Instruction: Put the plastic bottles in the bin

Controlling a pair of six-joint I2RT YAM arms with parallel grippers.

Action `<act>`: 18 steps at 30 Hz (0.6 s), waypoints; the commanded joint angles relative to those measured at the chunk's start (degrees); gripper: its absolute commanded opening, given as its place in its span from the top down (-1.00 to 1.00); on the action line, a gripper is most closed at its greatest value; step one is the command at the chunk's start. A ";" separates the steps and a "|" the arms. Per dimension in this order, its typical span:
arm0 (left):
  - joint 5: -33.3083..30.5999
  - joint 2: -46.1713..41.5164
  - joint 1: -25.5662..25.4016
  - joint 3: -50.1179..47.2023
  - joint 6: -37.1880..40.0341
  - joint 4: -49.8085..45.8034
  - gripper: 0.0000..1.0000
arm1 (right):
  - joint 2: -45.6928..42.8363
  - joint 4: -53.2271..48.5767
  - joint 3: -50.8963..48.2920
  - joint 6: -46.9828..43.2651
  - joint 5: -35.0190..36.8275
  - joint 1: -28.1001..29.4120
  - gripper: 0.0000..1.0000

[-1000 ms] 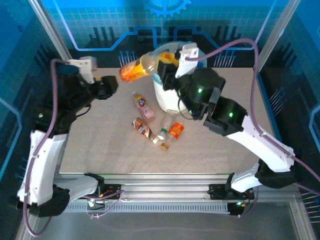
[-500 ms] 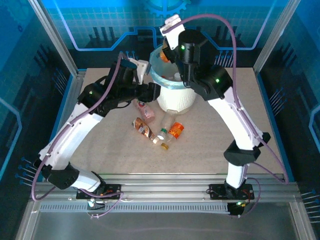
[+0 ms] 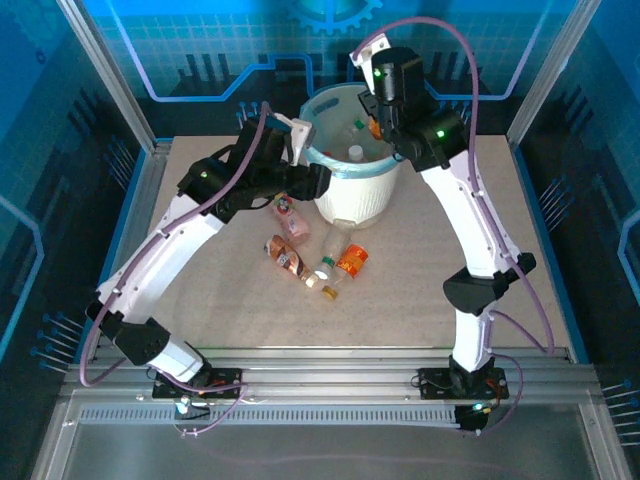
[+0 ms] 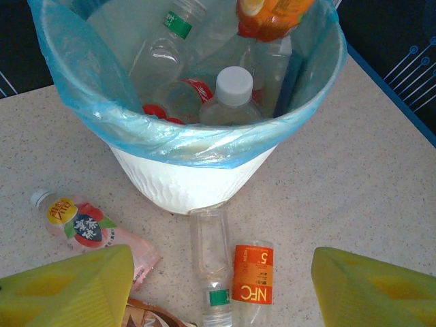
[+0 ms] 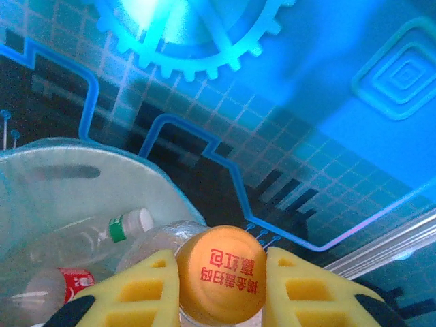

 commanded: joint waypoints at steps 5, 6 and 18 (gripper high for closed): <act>-1.20 -0.25 -0.09 -0.57 0.89 1.39 -0.43 | 6.81 -3.36 -2.61 4.00 -5.34 -3.82 1.00; -1.43 -0.44 -0.02 -0.80 0.83 1.37 -0.42 | 7.45 -3.71 -3.02 4.53 -5.69 -4.28 1.00; -1.57 -0.12 0.35 -2.39 0.34 1.74 -0.42 | 12.40 -2.08 -10.62 5.07 -8.61 -7.32 1.00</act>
